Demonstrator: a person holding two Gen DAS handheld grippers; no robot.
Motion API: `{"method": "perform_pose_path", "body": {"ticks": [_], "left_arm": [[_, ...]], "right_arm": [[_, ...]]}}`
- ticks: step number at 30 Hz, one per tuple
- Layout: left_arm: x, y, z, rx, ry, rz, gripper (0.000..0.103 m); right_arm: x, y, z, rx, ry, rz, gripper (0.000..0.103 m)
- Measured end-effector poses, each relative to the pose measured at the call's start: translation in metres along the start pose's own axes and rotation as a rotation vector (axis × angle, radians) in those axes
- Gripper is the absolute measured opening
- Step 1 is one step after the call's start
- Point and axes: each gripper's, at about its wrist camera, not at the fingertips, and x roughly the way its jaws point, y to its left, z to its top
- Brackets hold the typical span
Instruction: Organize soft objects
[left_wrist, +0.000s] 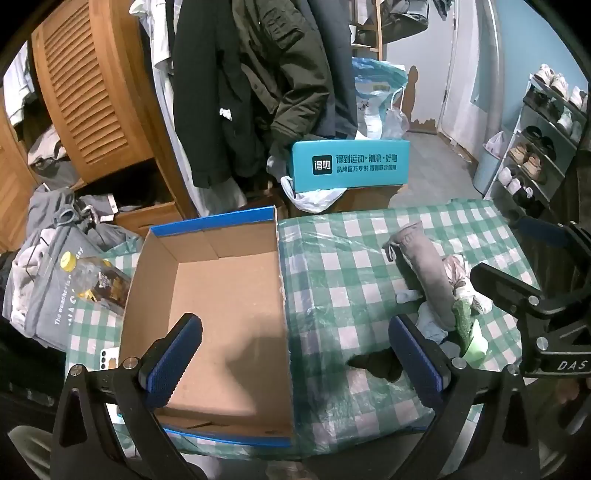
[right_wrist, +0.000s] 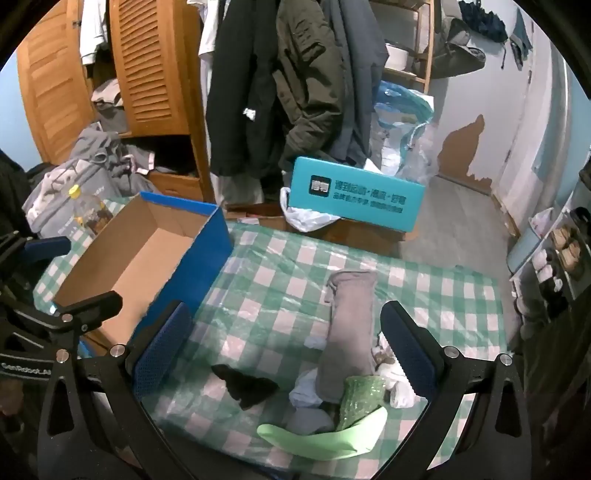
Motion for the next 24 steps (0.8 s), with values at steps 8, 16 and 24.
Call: {"method": "perform_pose_path", "body": {"ticks": [8,16,24], "left_arm": [[0.0002,-0.0001,0.0001,0.002,0.004,0.002,0.102],[-0.0019,0.0004,0.0008,0.006,-0.002,0.005,0.102],[-0.0034,-0.0027,0.0040,0.008,-0.006,0.006,0.102]], "right_arm": [[-0.0012,-0.0003,-0.0010,-0.001,0.011,0.015,0.101],[-0.0023,0.0011,-0.0027,-0.001,0.013,0.012,0.101],[-0.0022,-0.0005,-0.0021,0.000,0.017,0.010,0.101]]}}
